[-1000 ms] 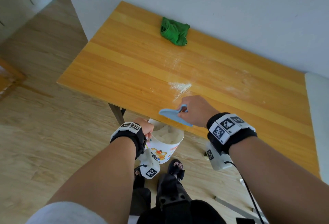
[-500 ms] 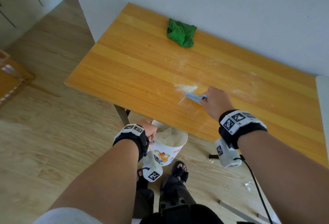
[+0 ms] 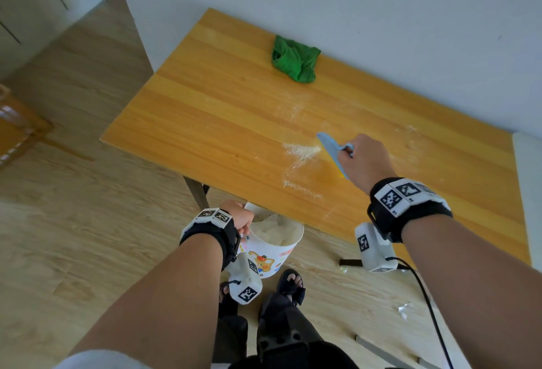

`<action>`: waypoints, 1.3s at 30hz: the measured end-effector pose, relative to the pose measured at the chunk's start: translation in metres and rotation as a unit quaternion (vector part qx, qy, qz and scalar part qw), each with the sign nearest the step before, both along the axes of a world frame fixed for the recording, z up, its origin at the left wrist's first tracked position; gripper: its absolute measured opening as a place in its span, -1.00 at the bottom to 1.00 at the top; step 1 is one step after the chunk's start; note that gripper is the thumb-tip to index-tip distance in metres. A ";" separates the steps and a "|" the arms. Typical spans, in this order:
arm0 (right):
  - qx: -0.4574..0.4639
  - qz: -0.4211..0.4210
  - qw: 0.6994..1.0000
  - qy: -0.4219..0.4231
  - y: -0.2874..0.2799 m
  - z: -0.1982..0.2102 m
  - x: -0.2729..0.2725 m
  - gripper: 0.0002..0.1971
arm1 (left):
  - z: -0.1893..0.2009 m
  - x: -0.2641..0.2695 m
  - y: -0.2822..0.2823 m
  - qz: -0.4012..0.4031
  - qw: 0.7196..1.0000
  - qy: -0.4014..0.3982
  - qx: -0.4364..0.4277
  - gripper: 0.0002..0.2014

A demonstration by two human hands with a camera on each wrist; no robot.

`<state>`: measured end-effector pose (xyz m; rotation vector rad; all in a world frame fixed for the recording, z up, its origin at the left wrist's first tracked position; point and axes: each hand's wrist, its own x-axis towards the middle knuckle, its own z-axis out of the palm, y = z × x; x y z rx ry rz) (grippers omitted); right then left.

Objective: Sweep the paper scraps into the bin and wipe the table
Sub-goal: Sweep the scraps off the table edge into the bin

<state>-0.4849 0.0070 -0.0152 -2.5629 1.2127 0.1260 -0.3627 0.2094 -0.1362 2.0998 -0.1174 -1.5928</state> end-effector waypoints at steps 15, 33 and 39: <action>-0.006 -0.106 0.990 0.090 -0.036 -0.054 0.013 -0.54 | 0.006 0.010 -0.001 -0.004 1.000 0.023 0.021 -0.36; -0.004 0.038 0.999 -0.006 -0.040 -0.006 0.028 -0.69 | 0.008 0.005 -0.008 0.004 1.000 0.021 0.022 -0.34; -0.021 0.021 0.999 0.037 -0.046 -0.030 0.042 -0.66 | 0.012 0.010 -0.003 0.018 0.999 0.028 0.019 -0.33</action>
